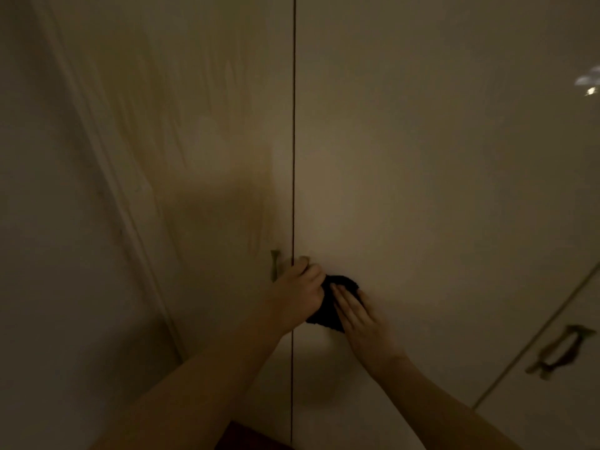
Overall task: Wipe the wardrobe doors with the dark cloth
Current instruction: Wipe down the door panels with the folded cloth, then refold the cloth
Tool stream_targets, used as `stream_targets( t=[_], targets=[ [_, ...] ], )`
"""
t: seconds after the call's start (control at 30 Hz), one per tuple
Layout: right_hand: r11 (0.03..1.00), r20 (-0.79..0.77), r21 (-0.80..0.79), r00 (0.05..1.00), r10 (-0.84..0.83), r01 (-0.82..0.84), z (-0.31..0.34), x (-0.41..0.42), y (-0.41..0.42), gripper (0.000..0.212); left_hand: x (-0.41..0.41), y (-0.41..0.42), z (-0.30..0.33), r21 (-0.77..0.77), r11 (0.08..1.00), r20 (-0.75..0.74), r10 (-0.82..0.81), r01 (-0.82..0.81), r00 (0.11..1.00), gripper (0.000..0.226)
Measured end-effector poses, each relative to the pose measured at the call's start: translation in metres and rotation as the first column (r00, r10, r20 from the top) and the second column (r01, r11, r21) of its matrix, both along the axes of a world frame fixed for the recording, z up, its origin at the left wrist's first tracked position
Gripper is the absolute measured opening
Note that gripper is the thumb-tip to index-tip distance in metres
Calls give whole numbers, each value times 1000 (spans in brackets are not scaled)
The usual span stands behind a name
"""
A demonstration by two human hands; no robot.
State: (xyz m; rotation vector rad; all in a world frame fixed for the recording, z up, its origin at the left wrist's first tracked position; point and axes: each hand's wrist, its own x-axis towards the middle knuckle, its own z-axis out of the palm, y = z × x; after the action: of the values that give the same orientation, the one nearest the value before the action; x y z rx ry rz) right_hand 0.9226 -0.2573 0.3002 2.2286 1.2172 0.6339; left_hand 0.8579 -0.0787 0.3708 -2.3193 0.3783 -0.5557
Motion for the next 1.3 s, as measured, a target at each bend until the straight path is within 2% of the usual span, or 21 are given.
stream_targets(
  t=[0.07, 0.2, 0.33, 0.43, 0.57, 0.7, 0.83, 1.0, 1.13, 1.2, 1.3],
  targets=[
    [999, 2, -38, 1000, -8, 8, 12, -3, 0, 73, -2, -1, 8, -8, 1000, -9, 29, -29, 1000, 11],
    [997, 11, -78, 1000, 17, -17, 45, -6, 11, 69, -3, 11, 35, -118, 992, 38, 41, -37, 998, 9],
    [988, 68, -138, 994, 80, -71, 79, -4, 14, 67, -13, 19, 45, -215, 976, 41, 51, -41, 998, 10],
    [980, 134, -174, 984, 119, -95, 110, 1, 12, 67, -18, 24, 57, -296, 955, 99, 62, -30, 993, 12],
    [986, 221, -115, 965, 143, -120, 161, 10, 25, 69, -18, 45, 96, -414, 910, 271, 131, -7, 954, 14],
    [990, 323, -63, 936, 143, -130, 206, 11, 43, 72, -23, 63, 141, -392, 920, 338, 156, -11, 928, 14],
    [993, 341, 13, 934, 104, -115, 239, 6, 52, 72, -29, 69, 174, -456, 890, 381, 174, 21, 908, 15],
    [971, 237, 186, 966, 102, -148, 270, -9, 62, 69, -37, 76, 200, -566, 813, 386, 113, 138, 916, 17],
    [888, 150, 416, 978, 146, -196, 287, -26, 81, 64, -47, 87, 215, -677, 694, 424, 96, 245, 900, 22],
    [823, 56, 549, 989, 138, -147, 295, -32, 90, 68, -51, 93, 220, -711, 637, 434, 67, 296, 899, 23],
    [727, -167, 687, 973, 161, -3, 304, -37, 102, 73, -54, 103, 227, -718, 616, 418, 9, 324, 909, 25]
  ],
)
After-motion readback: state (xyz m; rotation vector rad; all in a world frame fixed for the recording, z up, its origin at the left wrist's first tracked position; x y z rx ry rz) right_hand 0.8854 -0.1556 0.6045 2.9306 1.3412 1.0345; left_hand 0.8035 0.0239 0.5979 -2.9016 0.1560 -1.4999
